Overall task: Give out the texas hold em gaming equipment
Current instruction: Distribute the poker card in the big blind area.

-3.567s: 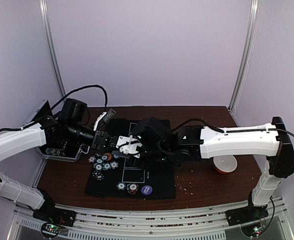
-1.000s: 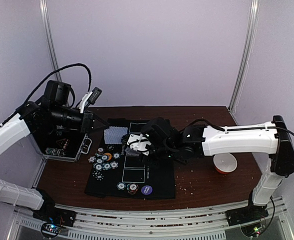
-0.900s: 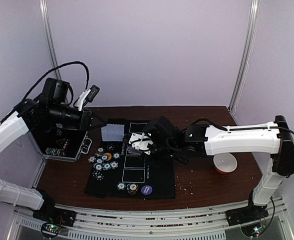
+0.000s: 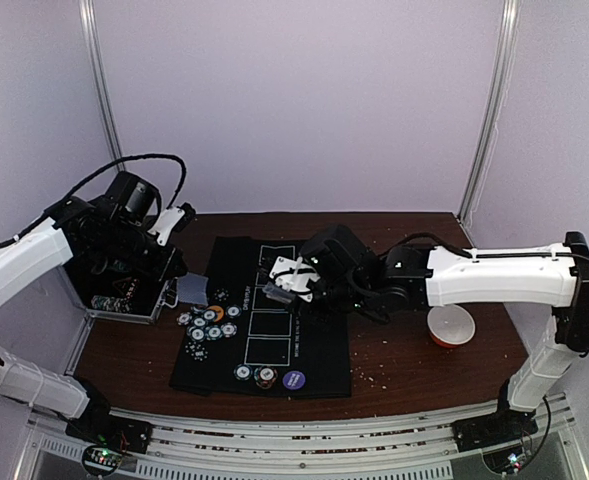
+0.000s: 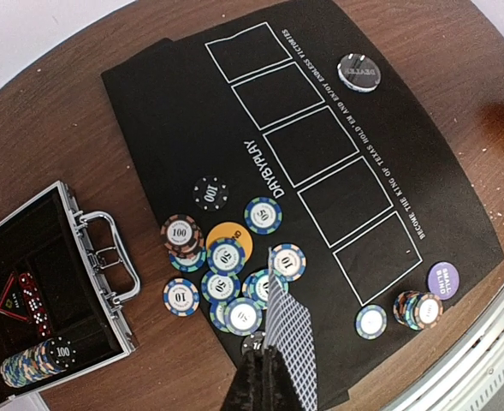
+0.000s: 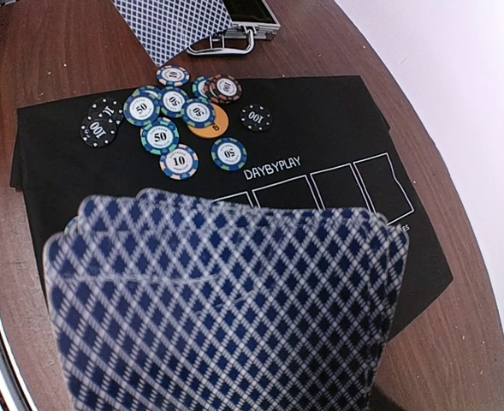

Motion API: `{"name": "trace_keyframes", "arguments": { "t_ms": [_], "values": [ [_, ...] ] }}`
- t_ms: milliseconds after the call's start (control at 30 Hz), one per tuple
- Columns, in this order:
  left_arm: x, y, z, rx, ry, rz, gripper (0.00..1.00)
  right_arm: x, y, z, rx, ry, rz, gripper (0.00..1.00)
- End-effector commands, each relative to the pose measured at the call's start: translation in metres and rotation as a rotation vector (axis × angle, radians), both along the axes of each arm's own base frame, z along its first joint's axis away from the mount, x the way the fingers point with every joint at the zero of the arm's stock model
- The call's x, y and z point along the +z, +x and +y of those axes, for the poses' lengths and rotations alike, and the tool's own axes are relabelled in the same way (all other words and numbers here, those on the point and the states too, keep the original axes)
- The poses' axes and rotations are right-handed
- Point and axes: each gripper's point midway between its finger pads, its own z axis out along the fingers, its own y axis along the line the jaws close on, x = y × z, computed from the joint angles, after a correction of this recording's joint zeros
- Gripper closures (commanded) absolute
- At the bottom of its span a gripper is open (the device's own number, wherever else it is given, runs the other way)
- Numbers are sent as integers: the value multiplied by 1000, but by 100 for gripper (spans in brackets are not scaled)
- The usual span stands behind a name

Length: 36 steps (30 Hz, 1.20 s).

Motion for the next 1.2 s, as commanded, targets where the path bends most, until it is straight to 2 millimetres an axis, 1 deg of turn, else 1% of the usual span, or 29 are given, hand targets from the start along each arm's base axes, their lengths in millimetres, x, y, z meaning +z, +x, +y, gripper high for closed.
{"name": "trace_keyframes", "arguments": {
  "t_ms": [0,133,200,300,367,433,600,700,767,833,933,1067,1167],
  "values": [
    [-6,5,4,26,18,6,100,10,0,-7,-22,29,-2,52],
    [-6,14,-5,18,-18,-23,100,9,1,-9,-24,27,1,52],
    [-6,23,-9,22,-27,-49,100,8,0,-9,-25,28,2,52],
    [-8,43,-16,32,-39,-71,100,8,-1,-9,-23,32,4,52],
    [-7,59,-21,42,-61,-95,100,7,-1,-10,-22,33,8,52],
    [-9,78,-19,64,-82,-102,100,7,-1,-11,-22,33,8,52],
    [-22,130,-4,167,-137,-91,100,5,-1,-14,-24,28,9,52],
    [-31,160,2,215,-194,-112,100,3,0,-16,-25,25,13,52],
    [-43,178,8,248,-233,-102,100,3,0,-16,-27,28,15,52],
    [-56,193,14,273,-253,-90,100,3,0,-16,-27,30,17,52],
    [-80,206,17,289,-275,-50,100,3,0,-16,-27,35,22,52],
    [-106,209,14,287,-303,-4,100,1,-1,-16,-25,35,27,52],
    [-124,209,19,315,-281,25,100,2,-1,-16,-25,37,29,52]
  ]
}}
